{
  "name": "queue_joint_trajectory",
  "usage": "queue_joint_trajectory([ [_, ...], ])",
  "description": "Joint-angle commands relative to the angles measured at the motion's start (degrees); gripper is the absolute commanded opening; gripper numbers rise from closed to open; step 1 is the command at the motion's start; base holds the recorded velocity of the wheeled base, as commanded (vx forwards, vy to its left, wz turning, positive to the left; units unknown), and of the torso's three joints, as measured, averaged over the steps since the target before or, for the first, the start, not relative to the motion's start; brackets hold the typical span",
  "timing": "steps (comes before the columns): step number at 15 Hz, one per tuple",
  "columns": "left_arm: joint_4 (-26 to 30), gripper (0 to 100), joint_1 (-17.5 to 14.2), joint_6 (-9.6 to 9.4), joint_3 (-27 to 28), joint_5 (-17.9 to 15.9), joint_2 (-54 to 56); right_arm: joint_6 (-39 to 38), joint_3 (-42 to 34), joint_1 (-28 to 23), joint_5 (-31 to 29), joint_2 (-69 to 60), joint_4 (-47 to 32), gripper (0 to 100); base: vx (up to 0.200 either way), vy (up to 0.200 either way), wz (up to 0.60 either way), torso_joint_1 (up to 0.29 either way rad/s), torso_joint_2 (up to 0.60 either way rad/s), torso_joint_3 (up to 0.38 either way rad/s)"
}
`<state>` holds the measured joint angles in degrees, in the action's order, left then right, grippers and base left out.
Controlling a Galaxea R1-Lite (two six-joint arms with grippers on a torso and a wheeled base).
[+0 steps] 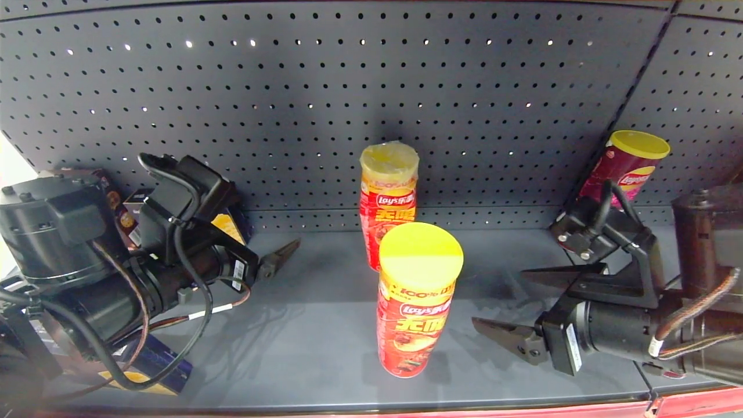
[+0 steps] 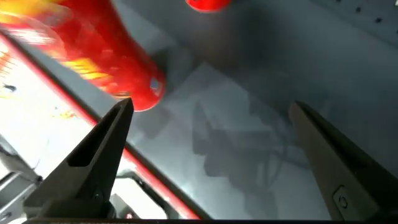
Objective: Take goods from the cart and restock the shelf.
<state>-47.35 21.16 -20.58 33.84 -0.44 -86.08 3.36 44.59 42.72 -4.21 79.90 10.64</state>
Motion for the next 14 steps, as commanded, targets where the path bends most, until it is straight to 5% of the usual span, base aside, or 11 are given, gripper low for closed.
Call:
queue_joint_trajectory([
  [1, 0.0, 100, 0.0, 0.01, 0.2, 0.0, 0.2, 0.0, 0.1, 0.3, -0.2, 3.4, 0.3, 100, 0.000, 0.000, 0.00, 0.000, 0.00, 0.000],
  [14, 0.1, 100, 0.0, 0.01, 0.5, -0.2, 0.1, 0.0, 4.8, 2.0, -0.6, 10.5, 2.5, 100, 0.000, 0.000, 0.00, 0.000, 0.00, 0.000],
])
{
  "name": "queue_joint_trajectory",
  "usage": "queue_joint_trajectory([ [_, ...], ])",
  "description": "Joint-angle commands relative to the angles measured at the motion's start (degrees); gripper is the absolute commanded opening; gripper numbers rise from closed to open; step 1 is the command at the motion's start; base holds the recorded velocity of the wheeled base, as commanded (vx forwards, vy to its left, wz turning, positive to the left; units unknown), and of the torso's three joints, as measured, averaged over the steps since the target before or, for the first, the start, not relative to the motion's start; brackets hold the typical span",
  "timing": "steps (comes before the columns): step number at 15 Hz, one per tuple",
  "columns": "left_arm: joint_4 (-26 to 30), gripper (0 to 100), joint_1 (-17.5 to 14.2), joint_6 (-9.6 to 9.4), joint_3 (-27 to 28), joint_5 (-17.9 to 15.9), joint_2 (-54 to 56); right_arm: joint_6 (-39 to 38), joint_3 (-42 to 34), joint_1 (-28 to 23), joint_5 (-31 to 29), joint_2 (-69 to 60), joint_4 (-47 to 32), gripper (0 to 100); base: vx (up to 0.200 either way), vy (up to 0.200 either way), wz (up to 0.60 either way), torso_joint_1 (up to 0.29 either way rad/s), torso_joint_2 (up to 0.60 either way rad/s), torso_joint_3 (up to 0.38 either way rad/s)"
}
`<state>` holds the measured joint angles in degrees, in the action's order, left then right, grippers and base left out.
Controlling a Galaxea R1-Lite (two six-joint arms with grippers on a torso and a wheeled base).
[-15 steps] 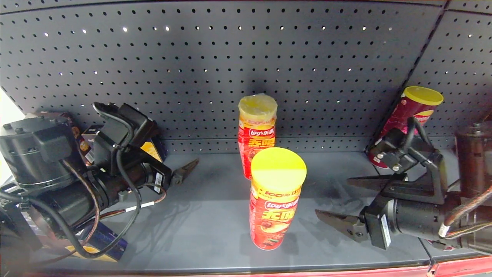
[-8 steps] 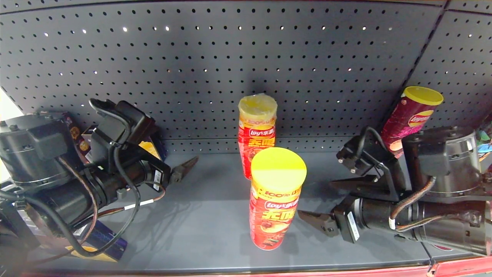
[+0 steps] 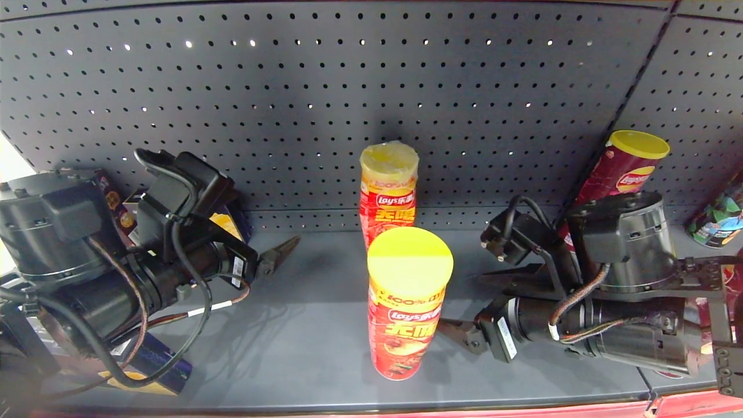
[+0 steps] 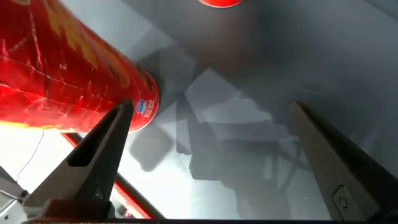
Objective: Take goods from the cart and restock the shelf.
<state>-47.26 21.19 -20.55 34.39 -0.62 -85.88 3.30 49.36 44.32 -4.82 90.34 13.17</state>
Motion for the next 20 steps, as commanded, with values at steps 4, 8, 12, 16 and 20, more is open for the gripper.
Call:
queue_joint_trajectory([
  [4, 0.0, 100, 0.0, -0.01, -0.1, 0.0, -0.1, 0.0, -0.1, 1.7, 0.0, 0.4, 0.0, 100, 0.000, 0.000, 0.00, 0.000, 0.00, 0.000],
  [8, 0.0, 100, 0.0, -0.01, -0.3, 0.0, 0.0, 0.0, -0.4, 1.2, -0.1, -0.5, 0.0, 100, 0.000, 0.000, 0.00, 0.000, 0.00, 0.000],
  [12, 0.2, 100, 0.1, -0.19, -2.7, -0.1, 3.0, 0.0, 0.2, -2.6, -1.3, -6.7, 1.2, 100, 0.000, 0.000, 0.00, 0.000, 0.00, 0.000],
  [16, 0.9, 100, 0.0, -0.01, -2.3, -0.1, 7.2, 0.2, -0.7, -2.7, -3.1, -10.5, 9.6, 100, 0.000, 0.000, 0.00, 0.000, 0.00, 0.000],
  [20, 0.2, 100, 0.6, -0.01, -5.5, 0.0, 11.9, 2.5, -2.2, -2.2, -4.1, -17.8, 12.2, 100, 0.000, 0.000, 0.00, 0.000, 0.00, 0.000],
])
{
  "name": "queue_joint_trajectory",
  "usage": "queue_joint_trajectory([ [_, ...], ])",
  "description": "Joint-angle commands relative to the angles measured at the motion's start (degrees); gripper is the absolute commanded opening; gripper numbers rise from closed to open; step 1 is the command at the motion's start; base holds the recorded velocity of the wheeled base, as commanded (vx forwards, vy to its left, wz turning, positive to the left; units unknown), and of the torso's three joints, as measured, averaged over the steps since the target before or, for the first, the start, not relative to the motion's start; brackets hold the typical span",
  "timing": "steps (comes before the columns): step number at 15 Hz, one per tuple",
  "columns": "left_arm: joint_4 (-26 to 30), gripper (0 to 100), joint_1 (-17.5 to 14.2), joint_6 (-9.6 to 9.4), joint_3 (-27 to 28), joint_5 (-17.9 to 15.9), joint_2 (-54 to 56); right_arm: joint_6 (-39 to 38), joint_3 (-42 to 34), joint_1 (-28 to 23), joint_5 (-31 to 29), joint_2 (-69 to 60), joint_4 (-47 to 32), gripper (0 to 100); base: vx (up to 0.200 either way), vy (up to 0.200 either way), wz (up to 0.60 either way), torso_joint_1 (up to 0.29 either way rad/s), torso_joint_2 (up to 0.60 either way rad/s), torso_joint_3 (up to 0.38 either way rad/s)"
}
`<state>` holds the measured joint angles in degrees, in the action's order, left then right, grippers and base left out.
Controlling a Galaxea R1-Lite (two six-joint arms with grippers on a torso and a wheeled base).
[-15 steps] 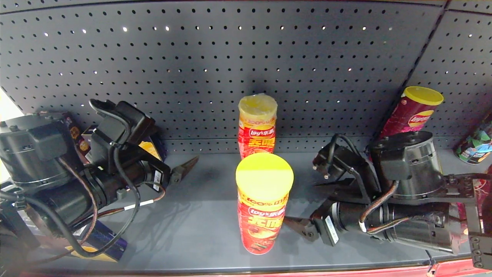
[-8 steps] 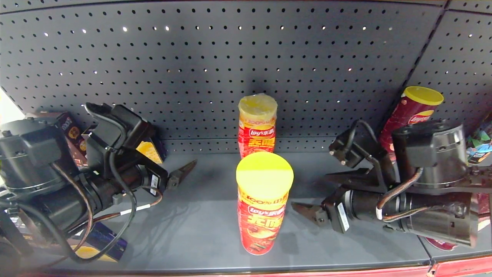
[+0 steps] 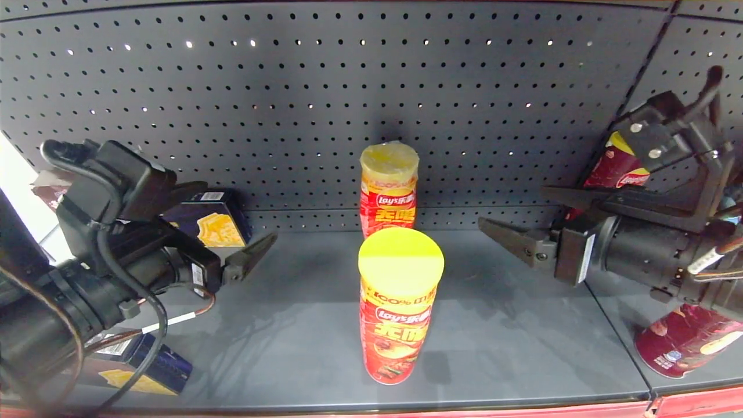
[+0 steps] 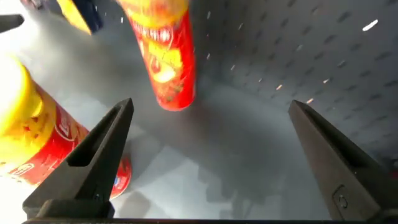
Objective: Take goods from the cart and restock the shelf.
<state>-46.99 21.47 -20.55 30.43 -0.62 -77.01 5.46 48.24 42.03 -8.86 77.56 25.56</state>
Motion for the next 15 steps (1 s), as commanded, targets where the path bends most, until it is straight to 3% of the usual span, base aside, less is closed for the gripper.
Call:
queue_joint_trajectory([
  [1, 0.0, 100, 0.4, -0.01, -2.3, 0.0, 5.0, 0.4, -2.4, 0.1, -0.3, -7.8, -0.3, 100, 0.000, 0.000, 0.00, 0.000, 0.00, 0.000],
  [4, 0.3, 100, 0.5, -0.01, -3.1, -0.1, 9.4, 0.4, -5.3, 0.0, -2.0, -15.7, -2.4, 100, 0.000, 0.000, 0.00, 0.000, 0.00, 0.000],
  [7, 0.7, 100, 0.4, 0.07, -5.0, -0.1, 14.6, 0.5, -4.7, -0.6, -2.1, -29.3, -16.6, 100, 0.000, 0.000, 0.00, 0.000, 0.00, 0.000],
  [12, 1.1, 100, 0.4, 0.07, -10.8, 0.3, 24.9, 0.5, -4.6, -6.4, -1.5, -48.4, -35.1, 100, 0.000, 0.000, 0.00, 0.000, 0.00, 0.000],
  [15, 11.4, 100, 0.2, 0.07, -10.6, 0.4, 35.9, 0.3, -9.6, -6.7, -1.9, -57.0, -37.3, 100, 0.000, 0.000, 0.00, 0.000, 0.00, 0.000],
])
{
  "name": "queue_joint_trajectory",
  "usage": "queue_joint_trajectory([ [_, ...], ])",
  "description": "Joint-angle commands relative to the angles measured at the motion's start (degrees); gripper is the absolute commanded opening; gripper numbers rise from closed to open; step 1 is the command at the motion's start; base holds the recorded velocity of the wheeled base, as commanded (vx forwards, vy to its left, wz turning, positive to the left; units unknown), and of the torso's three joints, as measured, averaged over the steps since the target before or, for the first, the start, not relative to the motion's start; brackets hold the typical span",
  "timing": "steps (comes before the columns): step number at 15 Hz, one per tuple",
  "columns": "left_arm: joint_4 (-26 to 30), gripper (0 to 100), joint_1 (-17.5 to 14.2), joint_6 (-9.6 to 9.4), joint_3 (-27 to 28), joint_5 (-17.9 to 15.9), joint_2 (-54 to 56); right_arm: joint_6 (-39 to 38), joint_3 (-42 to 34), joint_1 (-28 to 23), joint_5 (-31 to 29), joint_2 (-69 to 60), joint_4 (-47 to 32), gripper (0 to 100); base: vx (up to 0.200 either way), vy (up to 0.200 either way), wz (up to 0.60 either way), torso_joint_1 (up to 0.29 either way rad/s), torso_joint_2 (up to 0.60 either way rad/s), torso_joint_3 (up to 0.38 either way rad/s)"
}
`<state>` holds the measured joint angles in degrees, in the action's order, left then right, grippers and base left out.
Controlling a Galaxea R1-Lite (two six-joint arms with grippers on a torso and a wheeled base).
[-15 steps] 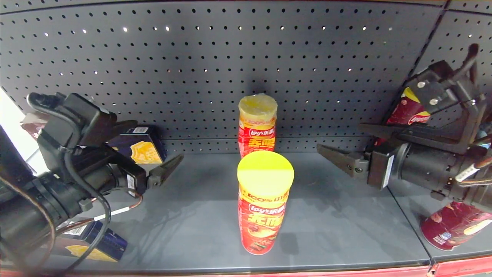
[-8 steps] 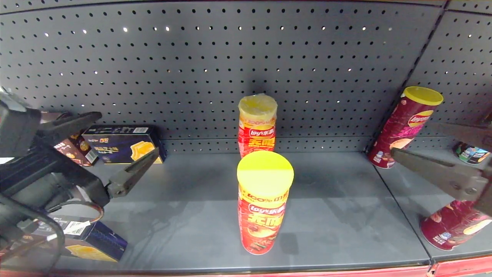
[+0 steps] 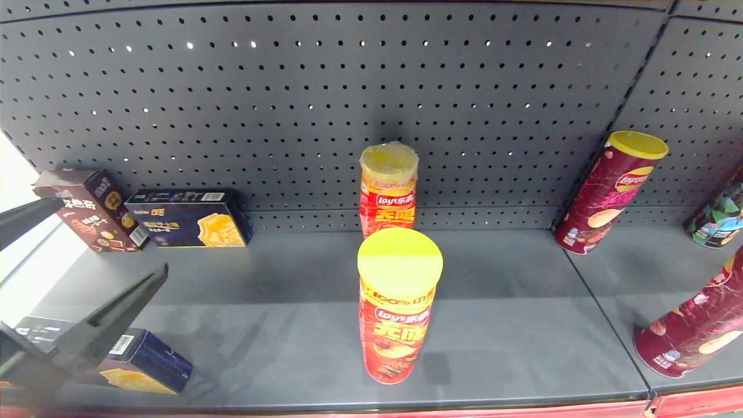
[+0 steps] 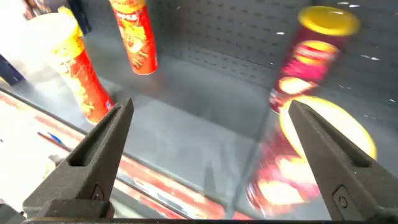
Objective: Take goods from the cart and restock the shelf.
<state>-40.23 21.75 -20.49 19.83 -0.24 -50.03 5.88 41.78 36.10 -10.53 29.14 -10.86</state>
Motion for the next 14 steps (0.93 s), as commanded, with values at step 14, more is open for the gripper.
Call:
queue_joint_trajectory([
  [14, 43.0, 100, -5.7, 0.01, -1.1, -1.8, 46.3, -1.8, -36.5, -1.5, 1.2, -29.1, 4.9, 100, 0.000, 0.000, 0.00, 0.000, 0.00, 0.000],
])
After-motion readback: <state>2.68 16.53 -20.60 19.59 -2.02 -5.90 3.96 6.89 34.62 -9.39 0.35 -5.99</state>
